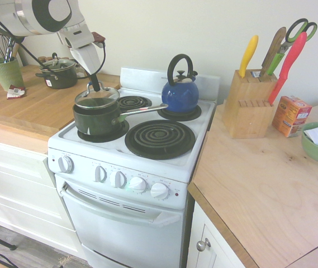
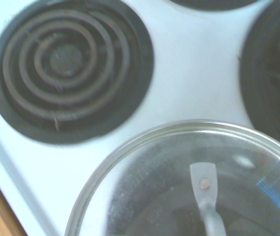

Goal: Cover the lid of the pot

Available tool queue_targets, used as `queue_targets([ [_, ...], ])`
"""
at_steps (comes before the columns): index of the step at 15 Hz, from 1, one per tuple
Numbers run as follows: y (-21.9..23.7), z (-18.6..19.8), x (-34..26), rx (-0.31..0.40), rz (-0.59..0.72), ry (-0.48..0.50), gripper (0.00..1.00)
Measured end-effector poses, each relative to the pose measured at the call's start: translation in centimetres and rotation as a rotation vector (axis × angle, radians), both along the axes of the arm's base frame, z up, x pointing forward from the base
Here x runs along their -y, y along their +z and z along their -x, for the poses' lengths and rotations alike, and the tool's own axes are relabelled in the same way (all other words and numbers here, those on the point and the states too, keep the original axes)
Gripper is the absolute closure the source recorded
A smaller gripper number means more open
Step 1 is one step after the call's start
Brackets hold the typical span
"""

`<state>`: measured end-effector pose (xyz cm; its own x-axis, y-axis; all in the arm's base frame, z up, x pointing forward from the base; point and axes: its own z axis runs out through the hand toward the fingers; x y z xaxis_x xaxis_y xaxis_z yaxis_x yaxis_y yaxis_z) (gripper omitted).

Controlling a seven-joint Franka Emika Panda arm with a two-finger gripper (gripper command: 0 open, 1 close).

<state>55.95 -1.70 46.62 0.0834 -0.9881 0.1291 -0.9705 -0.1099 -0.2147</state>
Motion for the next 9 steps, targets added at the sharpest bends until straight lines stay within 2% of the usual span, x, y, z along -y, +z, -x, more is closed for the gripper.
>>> queue_targets([
  [5,0.8,-0.2,1.3,0.005,0.004,-0.025,1.00],
  [9,2.0,2.1,0.7,-0.010,0.007,-0.021,1.00],
])
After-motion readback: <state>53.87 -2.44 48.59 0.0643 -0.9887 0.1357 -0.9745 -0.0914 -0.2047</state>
